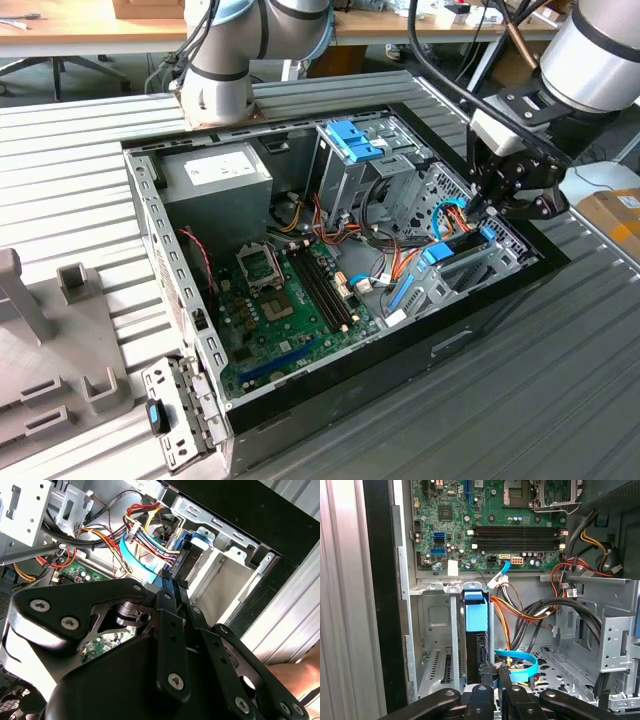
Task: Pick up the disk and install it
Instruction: 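Insert the second disk wire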
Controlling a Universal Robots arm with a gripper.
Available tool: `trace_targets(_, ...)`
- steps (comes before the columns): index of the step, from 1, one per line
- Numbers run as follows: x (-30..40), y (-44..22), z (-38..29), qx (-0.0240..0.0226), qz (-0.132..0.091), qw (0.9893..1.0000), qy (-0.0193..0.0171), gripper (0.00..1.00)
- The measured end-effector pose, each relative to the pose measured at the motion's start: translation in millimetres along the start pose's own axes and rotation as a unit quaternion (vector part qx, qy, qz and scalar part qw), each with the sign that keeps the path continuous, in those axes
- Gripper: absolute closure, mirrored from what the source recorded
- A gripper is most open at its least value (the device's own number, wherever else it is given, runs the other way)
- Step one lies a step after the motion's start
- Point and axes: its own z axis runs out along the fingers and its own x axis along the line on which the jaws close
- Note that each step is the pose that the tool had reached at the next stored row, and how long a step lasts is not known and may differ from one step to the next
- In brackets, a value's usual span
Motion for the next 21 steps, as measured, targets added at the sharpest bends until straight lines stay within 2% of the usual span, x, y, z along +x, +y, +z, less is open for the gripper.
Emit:
trace_targets(2, 0.7, 1.4, 0.6, 0.0016, -0.001, 1.0, -0.0037, 0.84)
trace_targets(3, 1.3, 2.4, 1.1, 0.0031, -0.003, 1.0, -0.0067, 0.84)
trace_targets(4, 2.4, 4.1, 1.8, 0.0072, -0.006, 0.9999, -0.0106, 0.84)
trace_targets(5, 3.0, 4.5, 2.0, 0.0098, -0.007, 0.9999, -0.0119, 0.84)
trace_targets(10, 4.2, 5.6, 1.9, 0.0164, -0.007, 0.9997, -0.018, 0.84)
trace_targets(13, 6.8, 7.4, 1.9, 0.0267, -0.008, 0.9994, -0.0227, 0.84)
trace_targets(16, 10.5, 9.3, 1.5, 0.0303, -0.008, 0.9992, -0.0246, 0.84)
trace_targets(18, 13.9, 10.4, 1.8, 0.0346, -0.009, 0.999, -0.027, 0.84)
trace_targets(21, 15.2, 13.7, 2.2, 0.0388, -0.009, 0.9988, -0.0291, 0.84)
